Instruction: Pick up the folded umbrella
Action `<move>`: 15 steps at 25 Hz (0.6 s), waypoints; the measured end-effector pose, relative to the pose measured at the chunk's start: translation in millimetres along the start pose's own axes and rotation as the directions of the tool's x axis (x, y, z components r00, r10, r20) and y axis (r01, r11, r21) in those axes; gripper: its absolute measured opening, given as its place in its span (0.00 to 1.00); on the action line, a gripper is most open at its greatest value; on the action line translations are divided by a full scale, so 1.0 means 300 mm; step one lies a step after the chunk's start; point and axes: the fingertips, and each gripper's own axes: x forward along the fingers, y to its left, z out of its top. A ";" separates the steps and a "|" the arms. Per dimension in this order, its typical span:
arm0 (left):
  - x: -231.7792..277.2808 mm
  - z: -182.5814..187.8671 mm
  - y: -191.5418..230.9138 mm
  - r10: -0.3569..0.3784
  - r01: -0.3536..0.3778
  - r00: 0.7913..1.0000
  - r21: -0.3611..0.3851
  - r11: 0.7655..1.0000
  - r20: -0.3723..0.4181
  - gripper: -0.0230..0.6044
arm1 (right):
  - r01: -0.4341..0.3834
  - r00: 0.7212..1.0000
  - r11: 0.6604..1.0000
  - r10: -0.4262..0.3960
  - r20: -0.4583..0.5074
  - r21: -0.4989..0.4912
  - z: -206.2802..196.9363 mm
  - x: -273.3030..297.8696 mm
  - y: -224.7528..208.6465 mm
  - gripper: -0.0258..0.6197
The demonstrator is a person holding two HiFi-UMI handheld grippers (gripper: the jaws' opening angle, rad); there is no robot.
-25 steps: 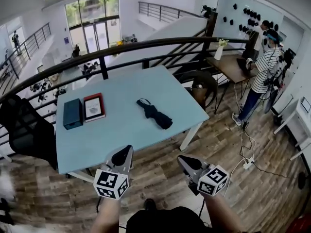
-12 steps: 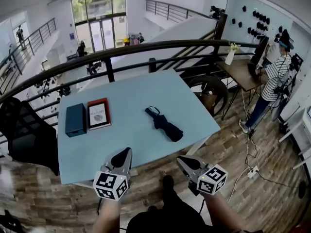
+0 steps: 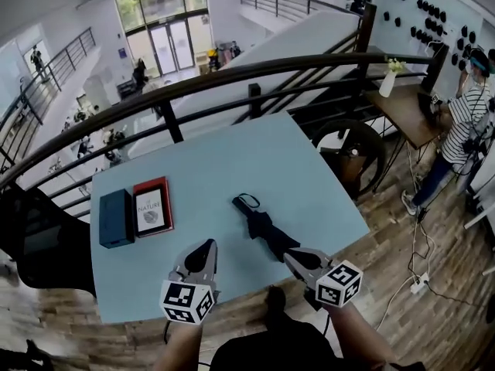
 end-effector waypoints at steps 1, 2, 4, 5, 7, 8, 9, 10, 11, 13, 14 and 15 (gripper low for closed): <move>0.053 0.013 0.014 0.011 -0.011 1.000 0.001 1.000 0.000 0.05 | -0.014 1.000 1.000 0.014 -0.007 -0.001 0.021 0.025 -0.049 0.07; 0.103 0.024 0.029 0.022 -0.022 1.000 0.001 1.000 -0.003 0.05 | -0.032 0.999 0.999 0.032 -0.015 -0.008 0.045 0.049 -0.095 0.08; 0.185 0.040 0.060 0.044 -0.045 0.999 -0.014 0.999 -0.012 0.05 | -0.071 0.997 0.997 0.070 -0.035 -0.032 0.098 0.097 -0.169 0.10; 0.216 0.048 0.074 0.055 -0.055 0.998 -0.023 0.998 -0.013 0.05 | -0.088 0.995 0.995 0.086 -0.042 -0.042 0.125 0.121 -0.199 0.11; 0.263 0.068 0.102 0.073 -0.073 0.997 -0.033 0.997 -0.011 0.05 | -0.108 0.993 0.993 0.105 -0.049 -0.054 0.177 0.172 -0.248 0.13; 0.281 0.076 0.117 0.079 -0.079 0.997 -0.037 0.996 -0.011 0.05 | -0.112 0.993 0.992 0.109 -0.051 -0.055 0.199 0.197 -0.267 0.15; 0.298 0.079 0.132 0.084 -0.084 0.996 -0.043 0.996 -0.013 0.05 | -0.114 0.992 0.992 0.111 -0.053 -0.054 0.214 0.220 -0.281 0.18; 0.313 0.078 0.147 0.087 -0.088 0.996 -0.049 0.995 -0.017 0.05 | -0.115 0.992 0.992 0.112 -0.057 -0.054 0.224 0.241 -0.292 0.21; 0.327 0.074 0.162 0.089 -0.090 0.996 -0.056 0.994 -0.019 0.05 | -0.116 0.992 0.992 0.113 -0.064 -0.055 0.227 0.260 -0.303 0.24; 0.355 0.067 0.187 0.088 -0.089 0.996 -0.066 0.994 -0.020 0.05 | -0.120 0.989 0.991 0.115 -0.092 -0.051 0.216 0.299 -0.328 0.31; 0.366 0.066 0.200 0.084 -0.086 0.996 -0.066 0.994 -0.021 0.05 | -0.119 0.987 0.992 0.114 -0.112 -0.042 0.204 0.321 -0.340 0.34; 0.375 0.066 0.213 0.080 -0.081 0.997 -0.062 0.995 -0.022 0.05 | -0.116 0.985 0.993 0.110 -0.135 -0.031 0.189 0.343 -0.351 0.38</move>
